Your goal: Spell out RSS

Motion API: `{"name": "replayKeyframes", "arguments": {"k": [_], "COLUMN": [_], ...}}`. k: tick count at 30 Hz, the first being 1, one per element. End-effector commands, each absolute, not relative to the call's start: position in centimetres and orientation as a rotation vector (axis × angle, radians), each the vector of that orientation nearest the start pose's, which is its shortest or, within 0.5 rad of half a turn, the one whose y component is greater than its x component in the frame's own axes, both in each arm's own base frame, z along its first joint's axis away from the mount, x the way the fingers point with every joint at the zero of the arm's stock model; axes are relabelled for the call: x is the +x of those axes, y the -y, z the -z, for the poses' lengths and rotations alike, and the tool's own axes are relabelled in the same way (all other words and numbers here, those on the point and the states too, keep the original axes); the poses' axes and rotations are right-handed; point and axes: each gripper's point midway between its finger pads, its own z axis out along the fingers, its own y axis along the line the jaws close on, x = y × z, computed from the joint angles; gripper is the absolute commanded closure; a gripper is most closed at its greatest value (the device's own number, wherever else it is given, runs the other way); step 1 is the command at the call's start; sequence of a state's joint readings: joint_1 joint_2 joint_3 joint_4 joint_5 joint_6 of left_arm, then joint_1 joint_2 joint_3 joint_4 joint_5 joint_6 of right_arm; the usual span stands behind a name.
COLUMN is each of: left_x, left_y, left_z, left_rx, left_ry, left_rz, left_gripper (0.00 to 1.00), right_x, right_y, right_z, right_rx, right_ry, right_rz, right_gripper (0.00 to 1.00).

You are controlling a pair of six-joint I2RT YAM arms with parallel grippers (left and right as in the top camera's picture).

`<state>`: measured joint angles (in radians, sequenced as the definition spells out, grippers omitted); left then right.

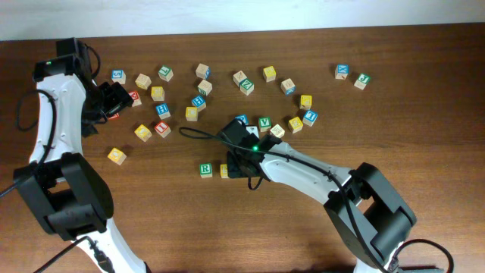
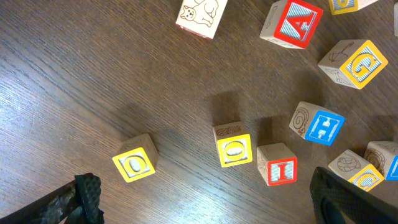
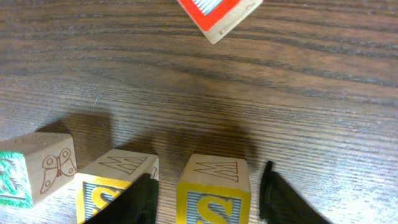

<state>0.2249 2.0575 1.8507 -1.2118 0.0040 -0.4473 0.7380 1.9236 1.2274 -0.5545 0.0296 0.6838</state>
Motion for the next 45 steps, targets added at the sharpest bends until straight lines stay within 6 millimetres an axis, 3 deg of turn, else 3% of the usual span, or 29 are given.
{"name": "replayKeyframes", "arguments": {"k": [1,5,7,9,11,12,13,15,16,18,20,22,23,24,25,28,30,32,34,35,37,41,42,45], "left_x": [42.2,42.2,42.2,42.2,42.2,42.2,42.2,42.2,42.4,42.3,42.4,40.9,41.2,41.5,41.0,39.3,36.4,33.5,31.5,30.8,30.2,29.8,29.8,29.4], "left_y": [-9.8,-9.8,-9.8,-9.8,-9.8,-9.8,-9.8,-9.8,-9.8,-9.8,-9.4,-4.7,-2.7,-1.1,-0.5,-1.6,-2.0,-1.0,-0.4,0.2,2.3,5.1,5.1,5.2], "left_z": [-11.0,-11.0,-11.0,-11.0,-11.0,-11.0,-11.0,-11.0,-11.0,-11.0,-11.0,-11.4,-12.1,-13.0,-14.0,-17.5,-21.6,-23.4,-23.2,-22.7,-20.7,-14.6,-14.1,-13.9], "left_rx": [-1.012,-1.012,-1.012,-1.012,-1.012,-1.012,-1.011,-1.012,-1.009,-1.01,-1.008,-1.021,-0.915,-0.796,-0.762,-0.635,-0.611,-0.571,-0.506,-0.451,-0.347,-0.211,-0.209,-0.213], "left_ry": [-2.822,-2.822,-2.822,-2.822,-2.822,-2.822,-2.822,-2.822,-2.814,-2.815,-2.819,-2.918,-2.926,-2.913,-2.911,-2.888,-2.855,-2.886,-2.976,-3.024,-3.091,-3.156,-3.158,-3.172], "left_rz": [0.031,0.031,0.031,0.031,0.031,0.031,0.031,0.031,0.038,0.037,0.073,0.447,0.631,0.79,0.835,0.666,0.541,0.466,0.306,0.229,0.202,0.196,0.196,0.208], "left_gripper": [0.01,0.01,0.01,0.01,0.01,0.01,0.01,0.01,0.01,0.01,0.01,0.01,0.09,0.16,0.14,0.1,0.08,0.08,0.16,0.29,0.39,0.46,0.43,0.46], "right_x": [32.9,35.7,37.2,36.8,34.9,34.4,33.5,32.0,30.8,29.8,29.8,29.9,30.0,30.1,30.2,30.7,31.3,31.8,32.4,32.9,33.5,33.7,33.6,33.2], "right_y": [-27.3,-26.0,-24.6,-22.5,-18.9,-17.5,-14.8,-8.9,-4.9,-1.0,1.1,1.1,1.1,1.1,1.1,1.1,0.8,-0.4,-1.8,-2.5,-3.3,-3.4,-3.4,-3.5], "right_z": [-3.1,-7.6,-14.0,-21.3,-29.3,-31.5,-33.9,-36.3,-36.9,-36.7,-36.5,-36.3,-36.2,-36.1,-35.9,-35.2,-33.7,-32.0,-30.2,-29.3,-27.6,-23.5,-23.0,-22.9], "right_rx": [-0.021,0.064,0.063,0.103,0.143,0.131,0.176,0.33,0.459,0.606,0.571,0.46,0.458,0.458,0.458,0.46,0.459,0.446,0.435,0.432,0.434,0.454,0.44,0.438], "right_ry": [-2.837,-2.824,-2.791,-2.753,-2.671,-2.635,-2.586,-2.516,-2.499,-2.499,-2.522,-2.558,-2.561,-2.564,-2.57,-2.596,-2.65,-2.718,-2.794,-2.83,-2.893,-3.016,-3.035,-3.046], "right_rz": [-0.262,-0.255,-0.263,-0.275,-0.286,-0.277,-0.239,-0.125,-0.064,0.0,0.043,0.049,0.05,0.051,0.053,0.061,0.055,-0.011,-0.103,-0.146,-0.191,-0.158,-0.153,-0.157], "right_gripper": [0.52,0.51,0.51,0.51,0.47,0.47,0.3,0.0,0.02,0.02,0.02,0.02,0.02,0.02,0.02,0.02,0.02,0.02,0.02,0.02,0.02,0.02,0.02,0.02]}}
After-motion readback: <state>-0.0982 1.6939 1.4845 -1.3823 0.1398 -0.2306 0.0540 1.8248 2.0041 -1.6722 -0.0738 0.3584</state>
